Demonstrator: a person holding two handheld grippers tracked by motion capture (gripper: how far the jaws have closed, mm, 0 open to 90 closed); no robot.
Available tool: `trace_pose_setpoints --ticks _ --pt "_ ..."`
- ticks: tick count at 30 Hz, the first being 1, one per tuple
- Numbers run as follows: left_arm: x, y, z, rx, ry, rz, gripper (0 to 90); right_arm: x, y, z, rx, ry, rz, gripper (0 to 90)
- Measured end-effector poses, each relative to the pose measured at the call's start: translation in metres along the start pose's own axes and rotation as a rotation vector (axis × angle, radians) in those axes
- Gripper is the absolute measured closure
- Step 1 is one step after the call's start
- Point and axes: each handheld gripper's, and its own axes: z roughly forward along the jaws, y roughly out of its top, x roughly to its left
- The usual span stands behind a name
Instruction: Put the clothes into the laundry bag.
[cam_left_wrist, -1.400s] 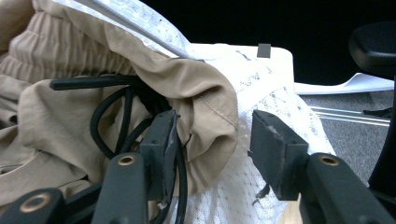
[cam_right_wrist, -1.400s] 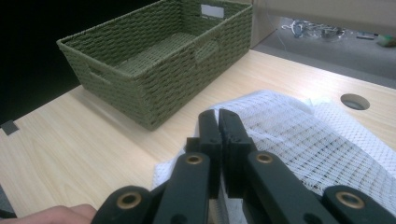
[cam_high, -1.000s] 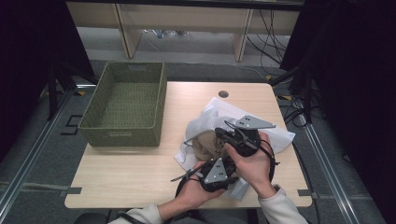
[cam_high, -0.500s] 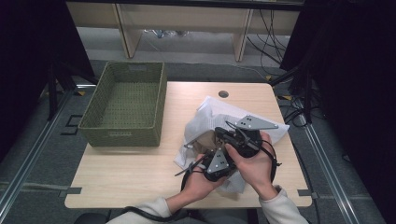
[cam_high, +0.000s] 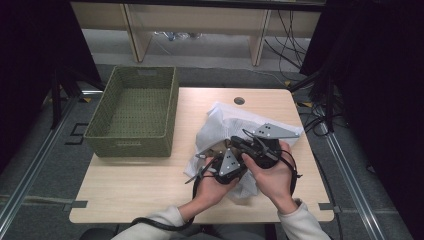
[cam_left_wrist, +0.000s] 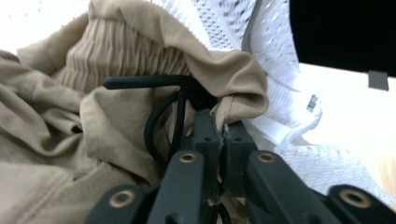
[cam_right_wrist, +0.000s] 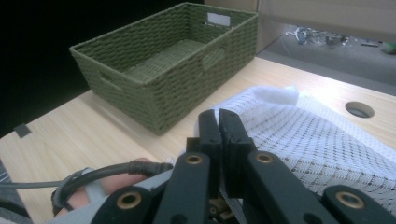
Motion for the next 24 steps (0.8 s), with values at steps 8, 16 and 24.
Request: trace_pose_setpoints --ticks 8,16,24 --pt "-0.008 -0.005 -0.010 0.036 -0.066 0.035 54.4 -0.007 -0.005 0.005 0.013 -0.016 0.008 89.6" --pt "0.013 -0.003 -0.073 -0.018 -0.037 0.026 47.6 -0.013 -0.013 0.002 0.028 -0.048 0.031 89.5" --pt "0.057 -0.024 -0.106 0.106 0.187 -0.017 46.9 -0.019 -0.017 -0.002 0.047 -0.072 0.019 89.6"
